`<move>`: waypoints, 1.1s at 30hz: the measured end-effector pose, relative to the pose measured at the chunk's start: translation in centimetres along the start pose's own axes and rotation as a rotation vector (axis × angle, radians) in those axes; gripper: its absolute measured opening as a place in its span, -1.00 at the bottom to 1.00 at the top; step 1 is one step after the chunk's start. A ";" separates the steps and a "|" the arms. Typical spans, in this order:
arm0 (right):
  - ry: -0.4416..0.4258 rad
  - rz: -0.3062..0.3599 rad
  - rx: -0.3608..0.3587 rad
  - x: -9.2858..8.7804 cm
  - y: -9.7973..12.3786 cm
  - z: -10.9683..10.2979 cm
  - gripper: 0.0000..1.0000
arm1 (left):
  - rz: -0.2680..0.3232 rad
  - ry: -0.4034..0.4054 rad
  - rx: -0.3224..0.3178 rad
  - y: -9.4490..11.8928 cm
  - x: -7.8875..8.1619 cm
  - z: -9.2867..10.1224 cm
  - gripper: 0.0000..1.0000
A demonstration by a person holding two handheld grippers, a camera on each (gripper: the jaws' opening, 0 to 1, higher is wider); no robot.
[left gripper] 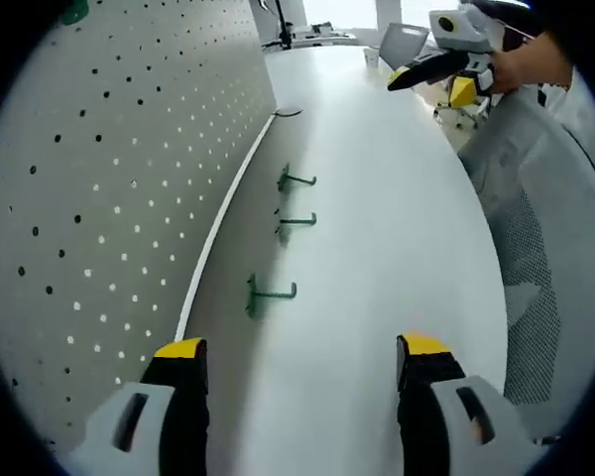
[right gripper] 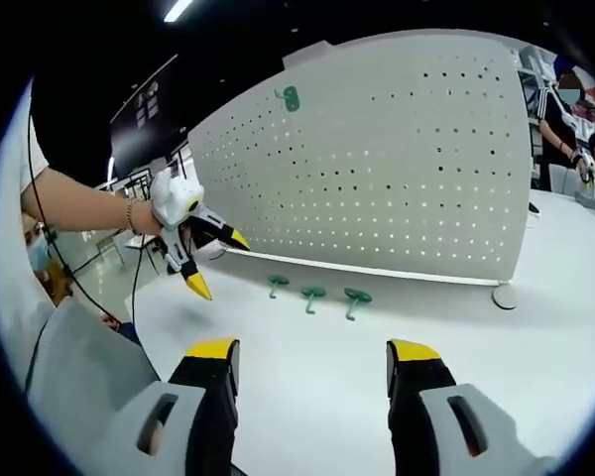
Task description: Insert the hook assembly into the mounting plate slot until the hook locks in place.
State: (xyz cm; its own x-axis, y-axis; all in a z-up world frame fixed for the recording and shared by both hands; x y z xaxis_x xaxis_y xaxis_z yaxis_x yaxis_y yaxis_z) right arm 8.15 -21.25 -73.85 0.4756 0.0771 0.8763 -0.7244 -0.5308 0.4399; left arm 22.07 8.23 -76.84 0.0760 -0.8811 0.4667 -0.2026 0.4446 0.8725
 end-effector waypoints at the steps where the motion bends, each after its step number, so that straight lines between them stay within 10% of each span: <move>1: -0.001 -0.002 0.000 0.0 0.0 0.0 0.16 | -0.001 -0.002 -0.005 -0.2 0.1 -0.2 0.60; 33: -0.015 -0.015 -0.014 -0.4 0.0 0.3 0.15 | -0.117 -0.090 -0.175 -5.0 0.6 -2.5 0.54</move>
Point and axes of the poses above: the point that each gripper's makers call its tool centre point, and the gripper's own axes: y roughly backward along the fingers, z roughly to its right, x roughly out of its top, the point moved 7 cm from there along y, roughly backward along the fingers, and after that the axes turned 2 degrees about -z, right-handed, at the moved point
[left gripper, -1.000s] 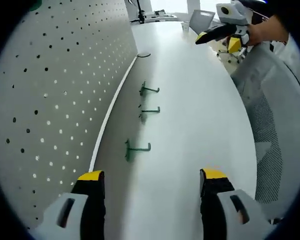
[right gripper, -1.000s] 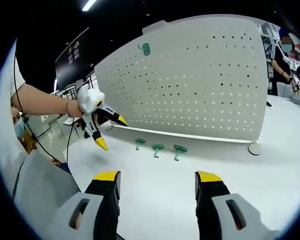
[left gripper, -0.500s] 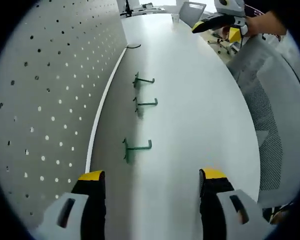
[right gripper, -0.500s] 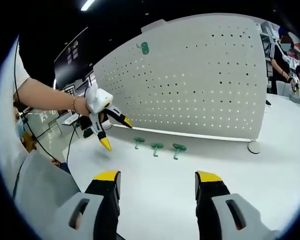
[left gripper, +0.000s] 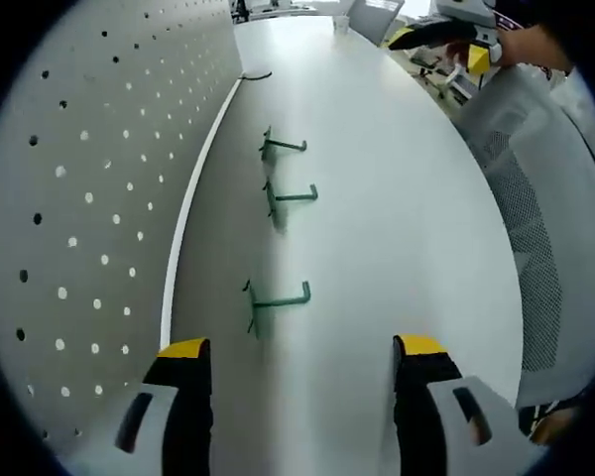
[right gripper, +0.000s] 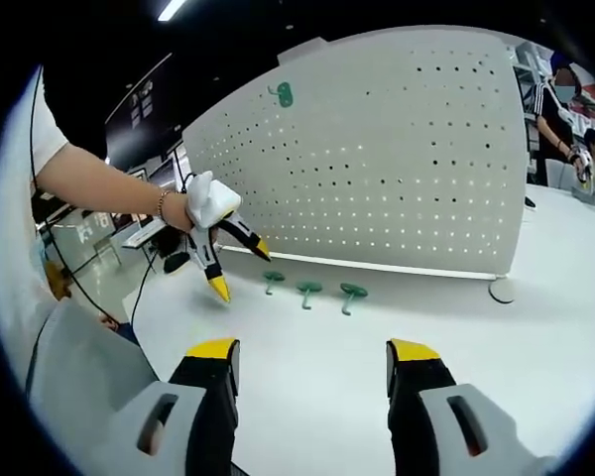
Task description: Insert the hook assembly into the mounting plate slot until the hook locks in place.
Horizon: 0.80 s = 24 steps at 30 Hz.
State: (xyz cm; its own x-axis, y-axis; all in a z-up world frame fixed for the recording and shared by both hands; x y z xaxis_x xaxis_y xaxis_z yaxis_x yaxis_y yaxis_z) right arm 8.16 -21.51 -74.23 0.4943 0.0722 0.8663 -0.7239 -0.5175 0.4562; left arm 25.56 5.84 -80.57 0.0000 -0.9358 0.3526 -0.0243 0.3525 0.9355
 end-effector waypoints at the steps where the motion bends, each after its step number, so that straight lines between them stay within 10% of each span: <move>1: -0.001 -0.001 0.000 0.0 0.0 0.0 0.15 | 0.007 0.008 -0.013 -0.2 0.2 0.1 0.54; 24: -0.021 -0.004 -0.011 -0.1 -0.1 0.3 0.12 | 0.017 0.004 -0.022 -1.9 0.6 -0.9 0.46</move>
Point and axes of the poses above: the point that each gripper's makers call its tool centre point, and the gripper's own axes: y roughly backward along the fingers, z roughly to its right, x roughly out of its top, the point moved 7 cm from there along y, roughly backward along the fingers, and after that the axes turned 2 degrees about -z, right-handed, at the moved point
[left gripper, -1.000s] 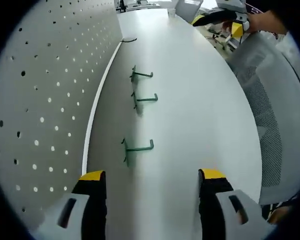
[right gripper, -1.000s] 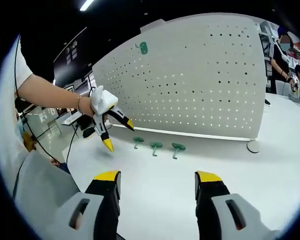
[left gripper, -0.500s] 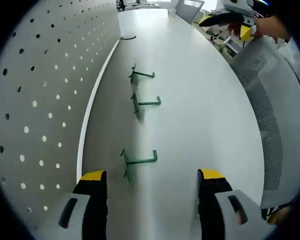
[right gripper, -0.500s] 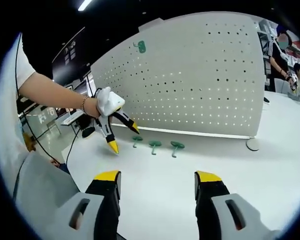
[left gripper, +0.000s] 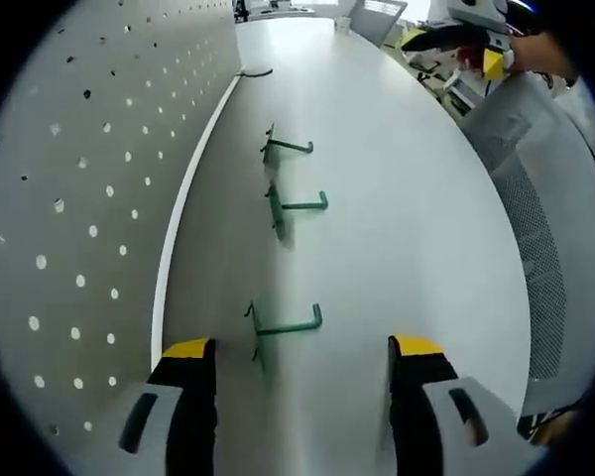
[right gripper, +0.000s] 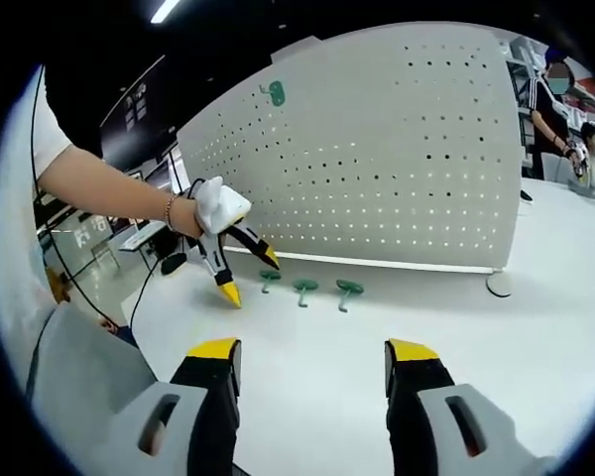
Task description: Insert the hook assembly into the mounting plate slot until the hook locks in place.
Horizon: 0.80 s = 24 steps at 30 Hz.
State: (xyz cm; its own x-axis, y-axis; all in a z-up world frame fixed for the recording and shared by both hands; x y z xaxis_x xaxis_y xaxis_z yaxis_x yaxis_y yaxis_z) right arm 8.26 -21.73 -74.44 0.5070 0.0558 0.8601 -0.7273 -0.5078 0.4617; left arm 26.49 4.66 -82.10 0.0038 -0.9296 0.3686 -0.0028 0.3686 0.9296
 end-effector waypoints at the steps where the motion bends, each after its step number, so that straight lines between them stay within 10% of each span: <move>1: -0.003 0.002 0.000 0.0 0.0 0.0 0.12 | 0.004 -0.001 0.000 0.0 0.0 0.0 0.46; 24: -0.004 0.011 0.000 0.1 0.1 0.1 0.12 | 0.031 0.031 0.023 0.3 0.1 -0.9 -0.38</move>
Point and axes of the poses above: the point that each gripper's makers call its tool centre point, and the gripper's own axes: y roughly backward along the fingers, z roughly to its right, x roughly out of its top, the point moved 7 cm from there along y, roughly backward along the fingers, and after that the axes turned 2 degrees about -z, right-handed, at the moved point
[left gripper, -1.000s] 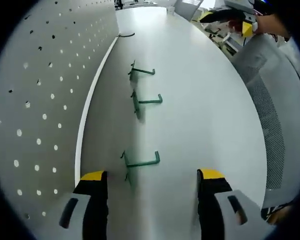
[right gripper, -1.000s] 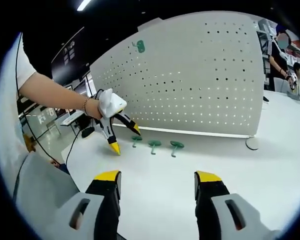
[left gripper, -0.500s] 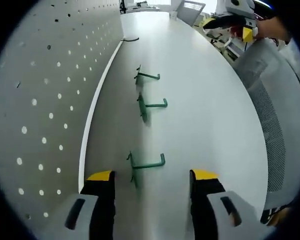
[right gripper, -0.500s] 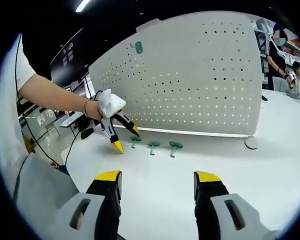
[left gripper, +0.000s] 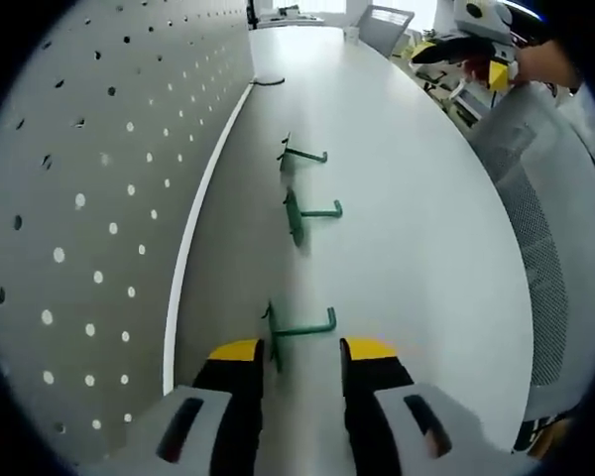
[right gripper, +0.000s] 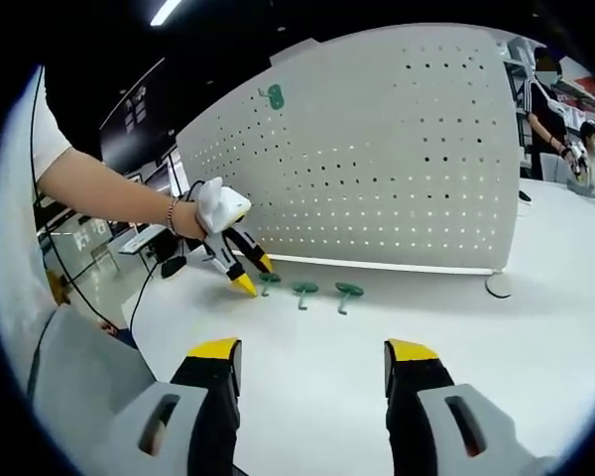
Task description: Insert the hook assembly into the mounting plate slot until the hook locks in place.
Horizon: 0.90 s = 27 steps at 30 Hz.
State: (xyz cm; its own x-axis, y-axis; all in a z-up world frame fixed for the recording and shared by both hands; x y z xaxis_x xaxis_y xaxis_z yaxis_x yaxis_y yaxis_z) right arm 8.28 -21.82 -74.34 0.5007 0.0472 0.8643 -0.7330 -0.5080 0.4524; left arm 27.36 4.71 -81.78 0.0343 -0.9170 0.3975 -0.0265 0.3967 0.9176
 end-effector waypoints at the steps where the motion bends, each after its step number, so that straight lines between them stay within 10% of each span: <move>1: 0.003 -0.002 0.000 0.0 0.0 0.0 0.12 | -0.001 0.009 0.004 0.0 0.0 0.0 -0.40; 27: 0.014 -0.011 0.006 0.1 0.0 -0.3 0.12 | -0.063 0.082 0.091 0.3 -0.2 -0.6 -0.84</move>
State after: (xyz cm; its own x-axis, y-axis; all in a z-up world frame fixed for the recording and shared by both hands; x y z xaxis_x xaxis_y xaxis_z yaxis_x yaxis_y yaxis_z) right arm 8.19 -21.53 -74.25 0.5022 0.0646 0.8623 -0.7245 -0.5129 0.4604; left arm 27.91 5.03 -81.61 0.1202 -0.9321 0.3416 -0.1122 0.3292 0.9376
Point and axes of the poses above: the point that each gripper's makers call its tool centre point, and the gripper's own axes: y roughly backward along the fingers, z roughly to its right, x roughly out of its top, the point moved 7 cm from there along y, roughly backward along the fingers, and after that the axes turned 2 degrees about -z, right-handed, at the moved point
